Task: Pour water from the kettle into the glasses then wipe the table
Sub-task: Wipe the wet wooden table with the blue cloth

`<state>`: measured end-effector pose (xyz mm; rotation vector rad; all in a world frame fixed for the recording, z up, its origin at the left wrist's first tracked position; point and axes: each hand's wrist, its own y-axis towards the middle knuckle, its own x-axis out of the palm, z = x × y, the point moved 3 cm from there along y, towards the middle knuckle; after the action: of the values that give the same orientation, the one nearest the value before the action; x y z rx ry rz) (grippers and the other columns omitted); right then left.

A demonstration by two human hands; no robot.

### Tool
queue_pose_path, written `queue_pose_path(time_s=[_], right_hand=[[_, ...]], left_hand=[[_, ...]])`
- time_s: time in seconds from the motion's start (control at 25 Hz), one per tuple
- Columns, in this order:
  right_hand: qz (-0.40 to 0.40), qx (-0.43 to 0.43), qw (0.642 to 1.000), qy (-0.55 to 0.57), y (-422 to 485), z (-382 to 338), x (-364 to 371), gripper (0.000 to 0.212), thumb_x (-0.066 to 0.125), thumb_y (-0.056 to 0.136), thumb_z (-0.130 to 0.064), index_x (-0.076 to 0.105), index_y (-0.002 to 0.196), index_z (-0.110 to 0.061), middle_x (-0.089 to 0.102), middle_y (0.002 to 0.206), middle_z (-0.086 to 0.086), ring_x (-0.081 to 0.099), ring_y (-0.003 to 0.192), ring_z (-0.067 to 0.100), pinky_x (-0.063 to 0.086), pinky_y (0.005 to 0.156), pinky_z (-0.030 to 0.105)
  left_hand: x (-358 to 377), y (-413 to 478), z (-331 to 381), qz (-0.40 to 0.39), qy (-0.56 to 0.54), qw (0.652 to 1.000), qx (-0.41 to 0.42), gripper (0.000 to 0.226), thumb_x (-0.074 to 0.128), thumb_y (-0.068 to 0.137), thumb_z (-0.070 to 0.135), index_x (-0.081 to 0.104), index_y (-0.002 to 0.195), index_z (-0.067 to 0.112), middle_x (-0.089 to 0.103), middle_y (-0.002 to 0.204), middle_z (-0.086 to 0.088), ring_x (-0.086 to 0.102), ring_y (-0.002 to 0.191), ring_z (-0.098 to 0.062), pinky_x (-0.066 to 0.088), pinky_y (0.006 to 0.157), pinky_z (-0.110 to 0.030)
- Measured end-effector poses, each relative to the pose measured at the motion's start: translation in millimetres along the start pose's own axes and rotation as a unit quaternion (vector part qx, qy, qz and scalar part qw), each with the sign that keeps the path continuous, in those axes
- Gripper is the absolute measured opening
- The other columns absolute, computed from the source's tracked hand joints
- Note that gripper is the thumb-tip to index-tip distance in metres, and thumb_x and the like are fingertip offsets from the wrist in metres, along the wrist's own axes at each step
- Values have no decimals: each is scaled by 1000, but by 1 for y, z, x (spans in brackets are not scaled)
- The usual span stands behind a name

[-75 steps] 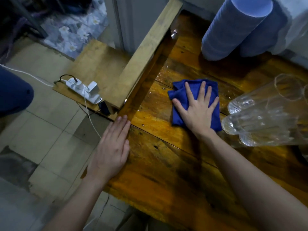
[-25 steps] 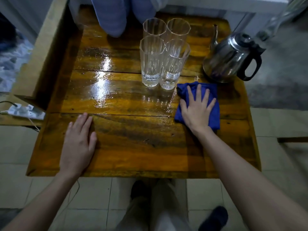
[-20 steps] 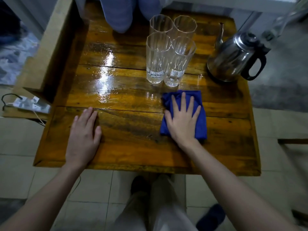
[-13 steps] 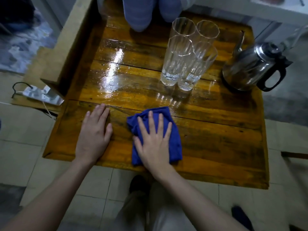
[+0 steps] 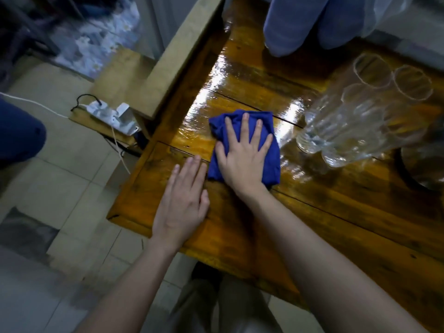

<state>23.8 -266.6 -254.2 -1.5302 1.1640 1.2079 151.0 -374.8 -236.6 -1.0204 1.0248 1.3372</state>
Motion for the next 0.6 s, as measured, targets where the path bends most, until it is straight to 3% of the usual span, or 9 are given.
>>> queue_pose_path(time_s=[0.44,0.6], right_hand=[[-25,-10,1000,2,149,-28,-5,66,21,95,-59,12,156,-34,2,166,8,-3,150,38,-5,116,64],[-20,-21,1000,3,154,-28,-4,64,20,96,-58,12,156,-34,1,166,8,-5,150,38,-6,117,64]], left_hand=[[9,4,-6,-17,-36,999,-25,60,42,97,30,29,151,8,20,160,-9,13,150,-19,20,119,-46],[5,2,-12,-33,23,993,-111,75,38,94,48,18,153,6,8,162,-15,2,151,-29,9,120,-55]])
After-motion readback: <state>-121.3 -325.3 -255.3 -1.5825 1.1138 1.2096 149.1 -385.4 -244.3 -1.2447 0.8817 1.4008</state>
